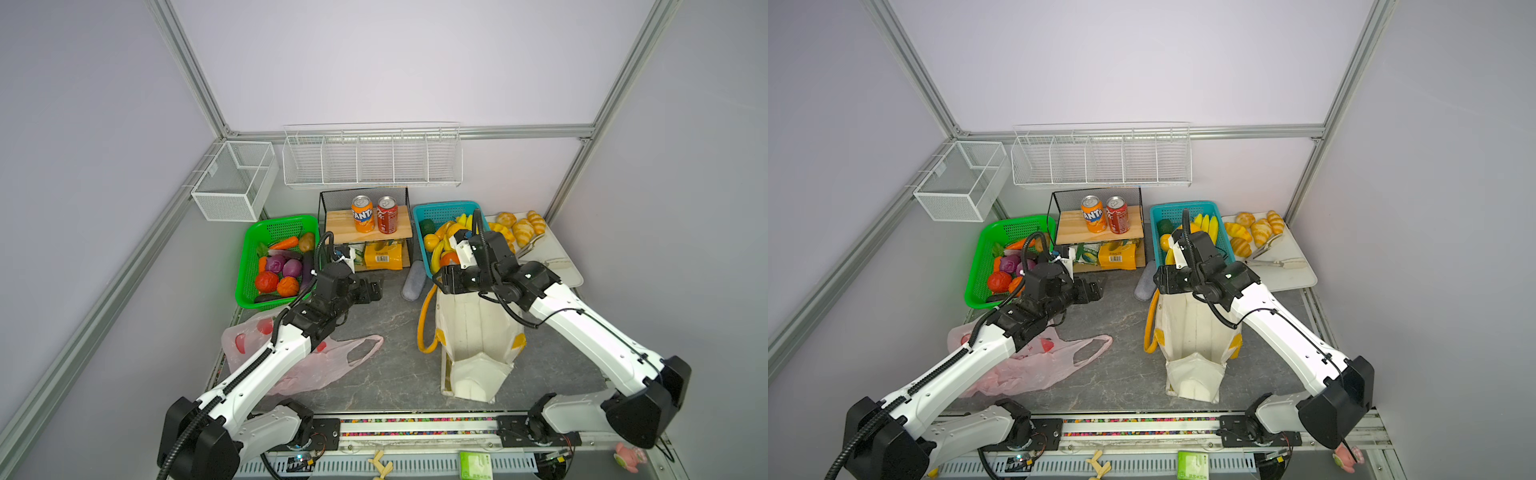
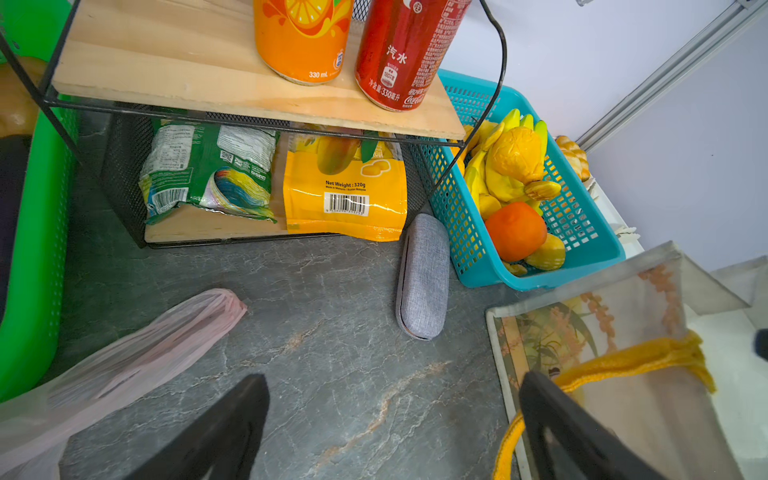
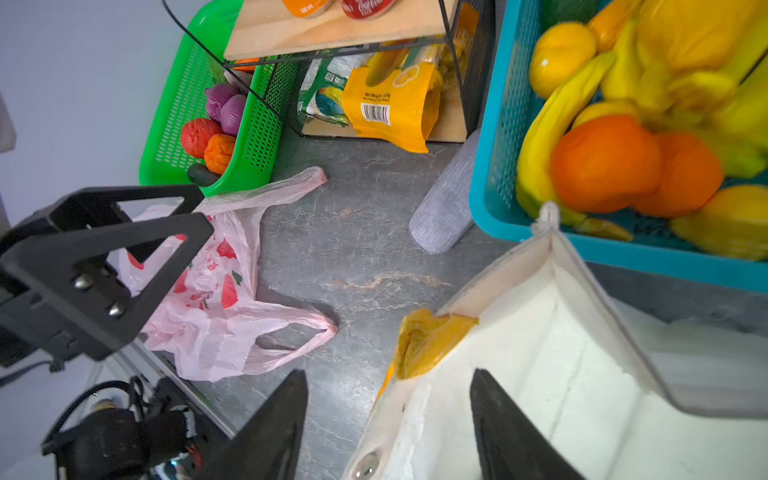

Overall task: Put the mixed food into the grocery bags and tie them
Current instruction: 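Lift the tote bag and set it upright near the teal basket with the right gripper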

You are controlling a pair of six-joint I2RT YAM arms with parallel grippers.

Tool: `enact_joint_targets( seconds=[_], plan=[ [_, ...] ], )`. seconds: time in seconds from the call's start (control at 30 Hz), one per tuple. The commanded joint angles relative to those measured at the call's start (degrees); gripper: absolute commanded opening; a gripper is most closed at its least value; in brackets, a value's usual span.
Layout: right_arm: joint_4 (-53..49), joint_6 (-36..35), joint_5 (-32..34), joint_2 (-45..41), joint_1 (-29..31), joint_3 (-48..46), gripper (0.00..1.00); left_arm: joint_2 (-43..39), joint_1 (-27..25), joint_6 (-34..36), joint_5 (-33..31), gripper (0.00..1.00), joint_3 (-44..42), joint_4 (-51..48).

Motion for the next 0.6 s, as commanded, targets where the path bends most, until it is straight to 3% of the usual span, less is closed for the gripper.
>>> enact_joint_targets(
  seconds=[0.0, 0.1, 0.23, 0.4, 0.5, 0.57],
  plan=[
    [-10.8, -6.7, 6.6, -5.2, -2.4, 1.5, 0.72, -0.5, 0.6, -0.7, -1.2, 0.95, 0.8, 0.2],
    [-17.0, -7.7, 14.0, -8.7, -6.4, 0.3, 0.82, -0.4, 0.8, -0.7, -1.4, 0.95, 0.9, 0.7],
    [-18.5, -8.2, 19.7, -14.1, -11.2, -4.9, 0.87, -0.5, 1.3, -0.6, -1.6, 0.95, 1.3, 0.8],
    [-11.8, -8.1, 13.3, -14.5, -16.9, -12.7, 0.88, 0.8, 2.3, -0.3, -0.5, 0.94, 1.6, 0.7],
    [-7.9, -8.4, 9.4, -12.2, -18.4, -14.2, 0.69, 2.0, 2.8, -0.3, 1.6, 0.94, 2.4, -0.2],
    [-4.9, -7.8, 8.1, -11.8, -18.7, -15.2, 0.49, 2.7, 2.9, 0.0, 2.6, 0.93, 3.0, -1.0]
  ],
)
